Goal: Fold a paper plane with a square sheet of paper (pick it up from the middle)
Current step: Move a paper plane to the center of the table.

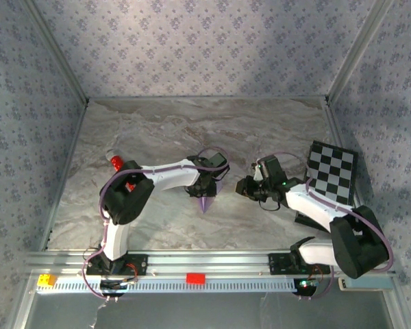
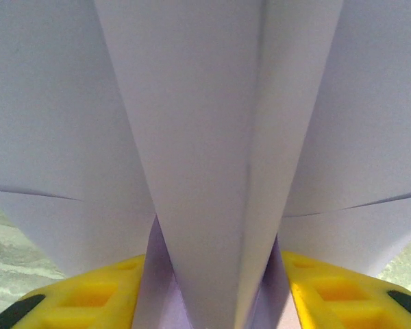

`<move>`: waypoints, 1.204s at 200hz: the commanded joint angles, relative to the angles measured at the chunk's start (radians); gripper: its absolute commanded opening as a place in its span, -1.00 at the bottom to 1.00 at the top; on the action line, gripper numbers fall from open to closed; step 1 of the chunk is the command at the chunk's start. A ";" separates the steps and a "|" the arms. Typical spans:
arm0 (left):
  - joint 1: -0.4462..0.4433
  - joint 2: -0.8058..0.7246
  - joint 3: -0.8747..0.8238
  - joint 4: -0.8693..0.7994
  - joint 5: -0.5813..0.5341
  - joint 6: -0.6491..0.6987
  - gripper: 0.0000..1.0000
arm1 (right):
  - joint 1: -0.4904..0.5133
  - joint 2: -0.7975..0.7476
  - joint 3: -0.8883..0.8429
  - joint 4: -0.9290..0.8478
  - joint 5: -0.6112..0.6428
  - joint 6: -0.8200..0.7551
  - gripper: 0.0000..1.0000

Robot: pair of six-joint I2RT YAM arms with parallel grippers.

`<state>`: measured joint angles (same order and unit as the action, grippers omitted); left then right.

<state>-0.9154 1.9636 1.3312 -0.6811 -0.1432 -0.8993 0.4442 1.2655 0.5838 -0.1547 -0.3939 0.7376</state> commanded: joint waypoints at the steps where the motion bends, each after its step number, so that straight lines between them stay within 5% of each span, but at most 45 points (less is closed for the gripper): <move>1: 0.009 -0.004 0.009 -0.031 0.001 -0.038 -0.04 | -0.012 -0.031 0.021 -0.063 0.044 -0.051 -0.50; 103: 0.008 -0.104 0.036 -0.071 -0.029 -0.050 0.04 | -0.052 -0.099 0.048 -0.137 0.078 -0.099 -0.45; 151: 0.006 -0.190 0.029 -0.089 -0.063 -0.049 0.11 | -0.095 -0.158 0.104 -0.225 0.138 -0.196 -0.28; 183: 0.004 -0.335 -0.024 -0.067 -0.178 -0.010 0.17 | -0.133 -0.234 0.185 -0.320 0.297 -0.324 0.06; 208: 0.042 -0.498 -0.136 -0.024 -0.319 0.044 0.40 | -0.162 -0.277 0.220 -0.326 0.566 -0.366 0.35; 241: 0.173 -0.702 -0.319 0.077 -0.483 0.205 0.70 | -0.211 -0.267 0.073 -0.016 0.798 -0.618 0.42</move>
<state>-0.8261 1.3659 1.1179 -0.6750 -0.4427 -0.8410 0.2623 0.9836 0.7517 -0.3489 0.1528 0.3431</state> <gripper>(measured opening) 0.819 0.698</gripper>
